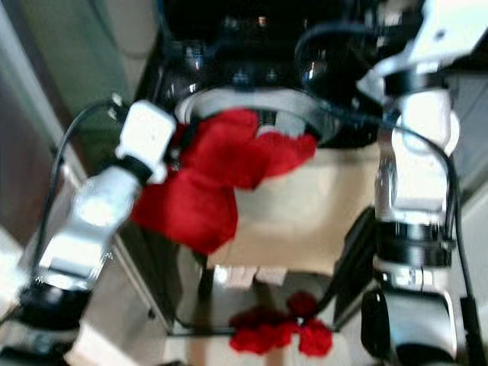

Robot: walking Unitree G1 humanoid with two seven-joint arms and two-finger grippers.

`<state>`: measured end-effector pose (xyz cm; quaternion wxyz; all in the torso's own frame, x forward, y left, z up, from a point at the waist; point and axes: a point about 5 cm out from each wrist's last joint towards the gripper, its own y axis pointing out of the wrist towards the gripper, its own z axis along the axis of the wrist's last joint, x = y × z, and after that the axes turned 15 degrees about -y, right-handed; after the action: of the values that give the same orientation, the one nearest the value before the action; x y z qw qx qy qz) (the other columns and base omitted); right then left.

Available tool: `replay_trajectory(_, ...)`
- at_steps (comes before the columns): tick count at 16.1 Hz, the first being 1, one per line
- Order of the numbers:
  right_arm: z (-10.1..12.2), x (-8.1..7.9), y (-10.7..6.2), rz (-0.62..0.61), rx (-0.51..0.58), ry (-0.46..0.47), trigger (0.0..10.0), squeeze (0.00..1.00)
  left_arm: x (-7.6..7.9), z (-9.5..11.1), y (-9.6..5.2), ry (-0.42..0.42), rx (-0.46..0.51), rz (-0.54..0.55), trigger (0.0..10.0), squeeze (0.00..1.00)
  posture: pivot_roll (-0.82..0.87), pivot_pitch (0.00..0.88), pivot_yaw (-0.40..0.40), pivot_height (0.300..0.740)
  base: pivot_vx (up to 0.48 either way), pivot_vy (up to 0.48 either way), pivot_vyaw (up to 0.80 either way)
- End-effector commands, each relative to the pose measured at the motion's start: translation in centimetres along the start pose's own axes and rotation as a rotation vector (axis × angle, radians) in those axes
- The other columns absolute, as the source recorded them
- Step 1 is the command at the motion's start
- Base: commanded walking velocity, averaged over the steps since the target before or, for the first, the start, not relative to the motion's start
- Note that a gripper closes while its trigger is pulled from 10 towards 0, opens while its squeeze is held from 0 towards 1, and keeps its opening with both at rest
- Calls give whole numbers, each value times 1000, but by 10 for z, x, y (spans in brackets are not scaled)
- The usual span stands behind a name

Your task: Clothes washing

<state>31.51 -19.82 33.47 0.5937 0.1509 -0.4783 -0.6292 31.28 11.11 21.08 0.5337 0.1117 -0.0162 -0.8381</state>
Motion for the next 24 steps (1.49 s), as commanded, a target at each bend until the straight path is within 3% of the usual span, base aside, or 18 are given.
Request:
replay_trajectory(1,0,7,0,-12,3,-19,10000,216,2,-1,-2,-38,-48,-46,10000,0,-65,0,5,740,0,0,0)
replay_trajectory(2,0,7,0,-12,2,-18,10000,216,1,-3,-3,-51,-76,-56,10000,0,-65,0,5,740,0,0,0)
replay_trajectory(4,-1,3,-1,-1,-4,-10,10000,220,-23,-33,-8,-121,-312,-16,10000,0,-65,0,2,740,0,0,0)
replay_trajectory(6,-1,1,-3,6,-6,-8,10000,220,-40,-45,-11,-143,-430,13,10000,0,-73,0,4,740,0,0,0)
replay_trajectory(9,0,1,-6,5,-14,-10,10000,224,-40,-34,-12,-143,-478,-92,10000,0,-91,0,20,740,0,0,0)
replay_trajectory(13,0,-2,-10,7,-26,-3,10000,224,-24,-42,-5,-203,-552,-248,10000,0,-108,0,30,740,0,0,0)
replay_trajectory(17,0,-2,-10,7,-26,-3,10000,224,-24,-42,-5,-203,-552,-248,10000,0,-108,0,30,740,0,0,0)
replay_trajectory(19,3,-3,-14,10,-38,-9,10000,224,-10,-52,32,-197,-582,-322,10000,0,-164,0,61,740,0,0,0)
replay_trajectory(22,6,-5,-22,2,-49,-22,10000,224,-5,-44,65,-174,-495,-263,10000,0,-195,0,89,740,0,0,0)
replay_trajectory(24,7,-6,-24,0,-53,-25,10000,224,-6,-35,75,-163,-443,-229,10000,0,-206,0,101,740,0,0,0)
